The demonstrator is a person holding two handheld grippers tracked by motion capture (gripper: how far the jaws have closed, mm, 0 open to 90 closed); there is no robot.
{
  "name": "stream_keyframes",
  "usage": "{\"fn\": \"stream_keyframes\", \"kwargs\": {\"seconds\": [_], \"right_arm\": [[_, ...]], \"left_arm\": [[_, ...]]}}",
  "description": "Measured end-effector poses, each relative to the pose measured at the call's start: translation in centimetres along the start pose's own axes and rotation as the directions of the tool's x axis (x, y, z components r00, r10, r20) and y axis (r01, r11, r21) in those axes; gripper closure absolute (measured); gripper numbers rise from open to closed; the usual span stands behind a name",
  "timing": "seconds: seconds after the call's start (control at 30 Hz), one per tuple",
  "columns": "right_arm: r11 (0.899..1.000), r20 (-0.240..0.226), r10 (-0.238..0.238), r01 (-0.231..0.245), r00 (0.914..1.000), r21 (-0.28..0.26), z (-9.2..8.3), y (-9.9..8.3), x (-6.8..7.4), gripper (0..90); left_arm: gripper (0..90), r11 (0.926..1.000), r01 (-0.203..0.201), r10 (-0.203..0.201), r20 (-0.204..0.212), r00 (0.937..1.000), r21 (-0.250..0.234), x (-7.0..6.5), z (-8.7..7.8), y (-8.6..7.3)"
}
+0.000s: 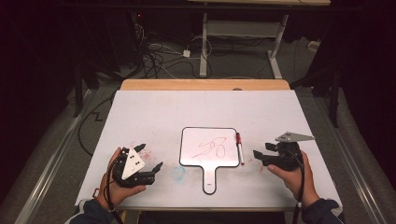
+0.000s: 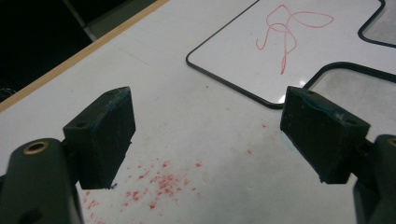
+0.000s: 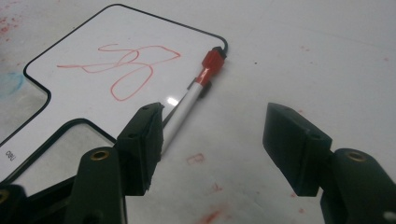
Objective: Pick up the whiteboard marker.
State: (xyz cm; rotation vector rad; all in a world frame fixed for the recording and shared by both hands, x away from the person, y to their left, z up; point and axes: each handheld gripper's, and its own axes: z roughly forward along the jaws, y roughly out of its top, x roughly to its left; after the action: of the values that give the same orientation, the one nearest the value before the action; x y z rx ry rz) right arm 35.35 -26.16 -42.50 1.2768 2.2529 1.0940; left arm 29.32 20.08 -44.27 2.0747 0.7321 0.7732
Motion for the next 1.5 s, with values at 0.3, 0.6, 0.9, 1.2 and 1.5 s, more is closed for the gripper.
{"fn": "stream_keyframes", "kwargs": {"seconds": [0.3,0.6,0.9,1.2,1.5], "right_arm": [[0.991,-0.050,0.018,-0.011,0.9986,0.136,4.6,2.1,1.4,50.6],[0.981,-0.037,0.067,-0.059,0.9971,0.187,7.1,1.9,0.8,59.5],[0.978,-0.065,0.070,-0.056,0.9954,0.202,7.5,1.6,0.7,69.1],[0.976,-0.094,0.099,-0.079,0.9906,0.201,7.4,1.4,0.4,73.1],[0.979,-0.124,0.078,-0.052,0.9893,0.198,7.5,1.4,0.6,81.4]], "left_arm": [[17.3,0.9998,-0.014,0.014,0.005,0.9999,0.011,-0.1,0.1,0.0],[17.2,0.9997,-0.021,0.021,0.010,0.9997,0.016,-0.1,0.1,-0.1],[17.2,0.9992,-0.030,0.030,0.017,0.9994,0.027,-0.3,0.3,-0.1],[17.3,0.9985,-0.039,0.038,0.027,0.9989,0.038,-0.4,0.4,-0.1],[17.2,0.9984,-0.040,0.039,0.035,0.9986,0.040,-0.5,0.6,-0.1]]}}
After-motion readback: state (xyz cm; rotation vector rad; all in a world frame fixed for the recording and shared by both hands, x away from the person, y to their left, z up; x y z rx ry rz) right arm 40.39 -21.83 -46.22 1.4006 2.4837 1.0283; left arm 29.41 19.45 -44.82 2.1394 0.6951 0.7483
